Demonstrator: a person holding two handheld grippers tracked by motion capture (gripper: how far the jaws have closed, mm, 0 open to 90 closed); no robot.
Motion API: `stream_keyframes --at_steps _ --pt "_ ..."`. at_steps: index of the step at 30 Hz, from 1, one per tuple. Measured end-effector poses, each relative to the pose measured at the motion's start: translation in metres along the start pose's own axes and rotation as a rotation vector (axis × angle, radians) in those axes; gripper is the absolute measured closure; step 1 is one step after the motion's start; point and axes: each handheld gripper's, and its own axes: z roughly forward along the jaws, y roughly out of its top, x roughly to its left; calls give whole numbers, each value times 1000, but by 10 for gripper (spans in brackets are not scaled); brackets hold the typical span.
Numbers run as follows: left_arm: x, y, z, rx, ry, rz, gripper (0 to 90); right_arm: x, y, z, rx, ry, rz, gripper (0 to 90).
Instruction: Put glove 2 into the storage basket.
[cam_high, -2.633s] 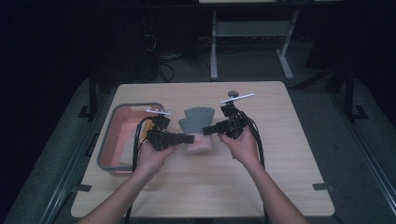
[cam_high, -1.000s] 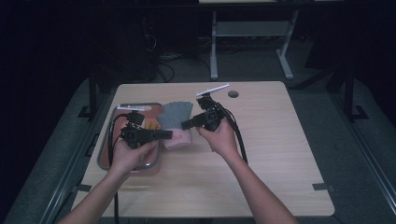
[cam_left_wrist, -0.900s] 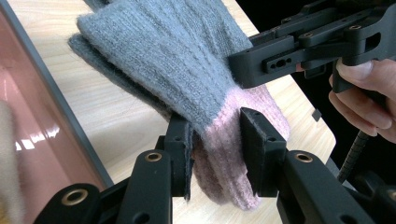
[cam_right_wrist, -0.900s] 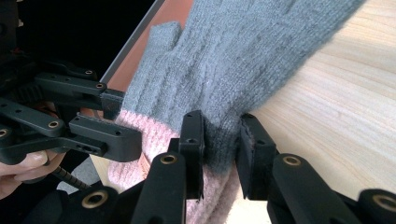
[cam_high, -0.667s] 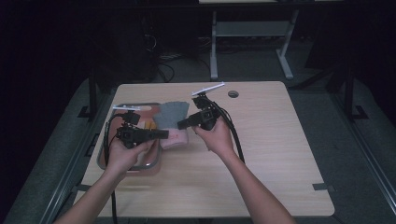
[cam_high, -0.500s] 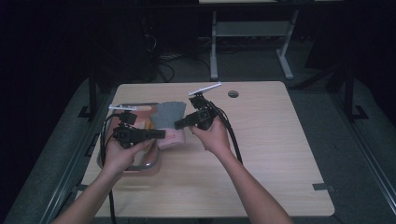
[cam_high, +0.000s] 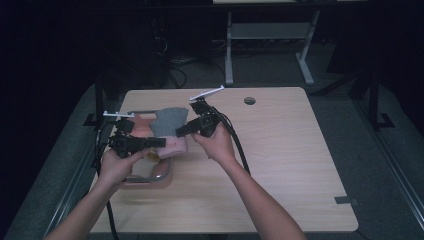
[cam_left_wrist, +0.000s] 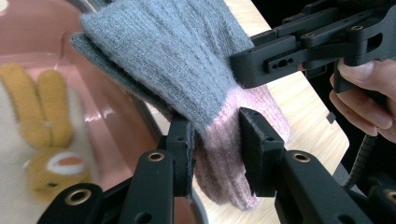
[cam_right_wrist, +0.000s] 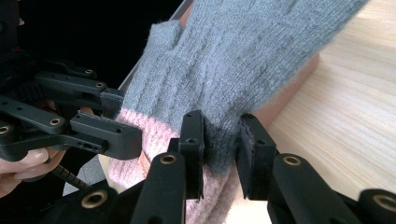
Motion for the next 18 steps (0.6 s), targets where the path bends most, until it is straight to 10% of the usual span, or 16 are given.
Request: stream_keyframes --at_steps 18 --pt "24 1 -18 3 23 -26 705 8 13 27 -9 36 -11 733"
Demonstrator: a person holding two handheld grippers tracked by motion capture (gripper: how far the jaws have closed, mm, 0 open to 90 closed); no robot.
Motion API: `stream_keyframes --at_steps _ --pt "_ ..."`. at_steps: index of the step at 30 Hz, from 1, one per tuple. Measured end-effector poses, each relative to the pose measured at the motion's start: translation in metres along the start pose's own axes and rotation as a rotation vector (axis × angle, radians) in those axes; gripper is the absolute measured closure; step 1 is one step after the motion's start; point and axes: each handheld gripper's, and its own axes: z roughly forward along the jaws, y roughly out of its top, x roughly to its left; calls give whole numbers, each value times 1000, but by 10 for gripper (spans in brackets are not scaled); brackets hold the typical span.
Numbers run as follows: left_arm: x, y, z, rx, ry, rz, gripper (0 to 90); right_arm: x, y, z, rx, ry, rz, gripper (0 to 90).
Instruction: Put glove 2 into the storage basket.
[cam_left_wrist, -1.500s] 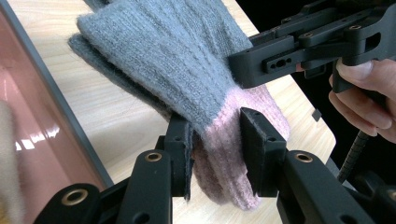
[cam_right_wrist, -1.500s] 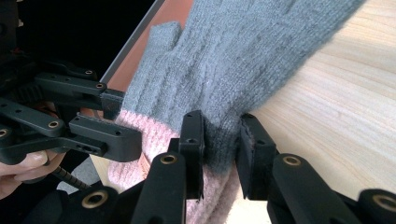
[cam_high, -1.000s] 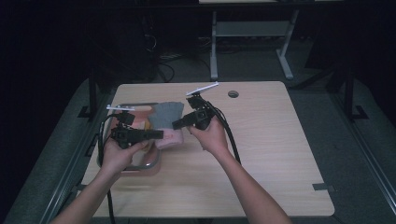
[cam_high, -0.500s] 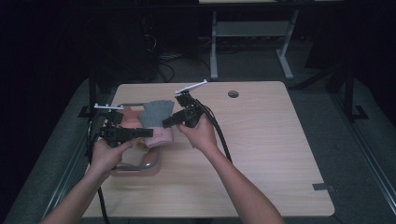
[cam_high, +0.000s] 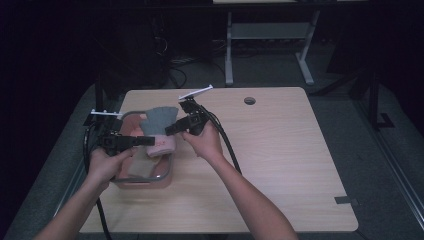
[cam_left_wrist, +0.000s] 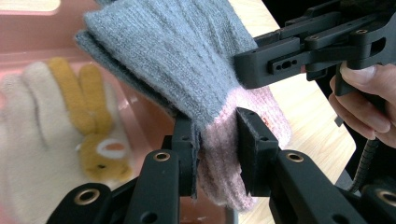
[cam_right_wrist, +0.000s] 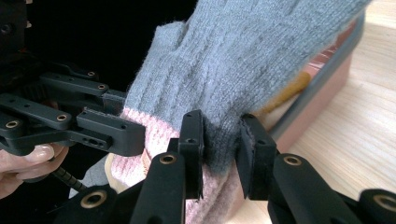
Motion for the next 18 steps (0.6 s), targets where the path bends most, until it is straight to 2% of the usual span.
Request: stream_keyframes --at_steps 10,18 --pt "14 -4 -13 -2 23 -15 709 8 6 18 11 21 -5 718" --pt "20 -7 -17 9 40 -15 711 9 6 28 18 32 -2 717"
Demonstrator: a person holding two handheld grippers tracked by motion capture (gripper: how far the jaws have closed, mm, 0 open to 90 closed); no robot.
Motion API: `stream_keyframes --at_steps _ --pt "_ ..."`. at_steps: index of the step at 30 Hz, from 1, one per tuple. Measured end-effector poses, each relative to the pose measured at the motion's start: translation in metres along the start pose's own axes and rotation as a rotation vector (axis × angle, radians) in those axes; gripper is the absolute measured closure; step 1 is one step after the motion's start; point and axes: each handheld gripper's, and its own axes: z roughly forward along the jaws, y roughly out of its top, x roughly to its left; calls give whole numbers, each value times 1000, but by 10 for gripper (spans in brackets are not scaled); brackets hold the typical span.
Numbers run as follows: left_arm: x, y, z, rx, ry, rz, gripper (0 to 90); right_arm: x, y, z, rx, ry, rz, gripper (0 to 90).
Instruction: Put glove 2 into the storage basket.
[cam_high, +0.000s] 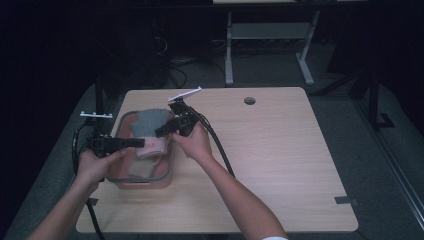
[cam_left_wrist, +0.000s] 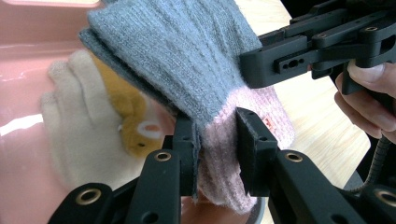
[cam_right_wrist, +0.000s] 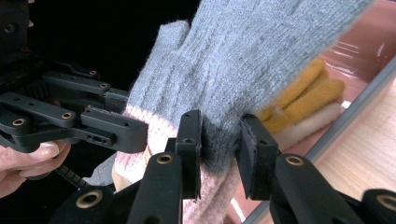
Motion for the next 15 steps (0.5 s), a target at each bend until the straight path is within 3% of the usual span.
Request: stream_keyframes --at_steps 13,15 --pt "11 -5 -2 3 9 -19 713 -1 1 8 24 9 8 712" --pt "13 -7 0 8 28 -24 713 -1 1 8 23 -9 -5 724"
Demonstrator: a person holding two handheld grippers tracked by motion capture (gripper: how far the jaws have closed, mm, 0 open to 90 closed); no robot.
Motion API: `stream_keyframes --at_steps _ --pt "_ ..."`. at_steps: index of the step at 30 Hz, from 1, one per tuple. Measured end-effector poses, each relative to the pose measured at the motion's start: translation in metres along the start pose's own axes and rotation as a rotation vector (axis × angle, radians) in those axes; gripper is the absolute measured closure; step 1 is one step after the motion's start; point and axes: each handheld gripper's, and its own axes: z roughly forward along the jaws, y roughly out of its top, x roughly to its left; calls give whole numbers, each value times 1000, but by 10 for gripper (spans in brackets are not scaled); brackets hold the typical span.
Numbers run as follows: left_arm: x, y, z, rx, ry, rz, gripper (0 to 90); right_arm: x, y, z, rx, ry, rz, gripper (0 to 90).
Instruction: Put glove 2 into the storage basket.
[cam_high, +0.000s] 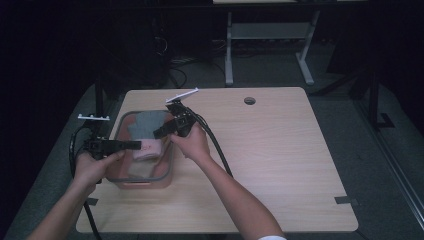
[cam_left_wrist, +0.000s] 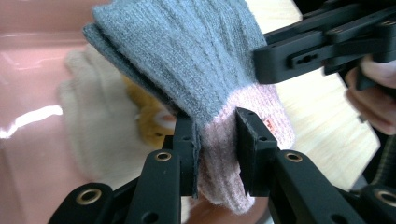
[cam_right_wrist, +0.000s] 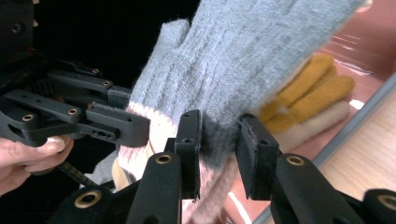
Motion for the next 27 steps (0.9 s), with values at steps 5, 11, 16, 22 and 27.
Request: stream_keyframes --at_steps 5,11,16,22,27 --pt "9 -4 4 24 37 -6 722 -4 -1 -5 -4 5 18 726" --pt "22 -12 18 109 90 0 721 -6 -3 -9 -5 5 17 725" --pt "23 -14 21 137 126 5 705 -7 -7 -13 -3 -3 8 721" --pt "23 -13 23 153 161 15 652 -9 -9 -20 -6 -8 15 715" --pt "24 -10 20 153 176 24 539 -12 -12 -23 -11 -12 19 711"
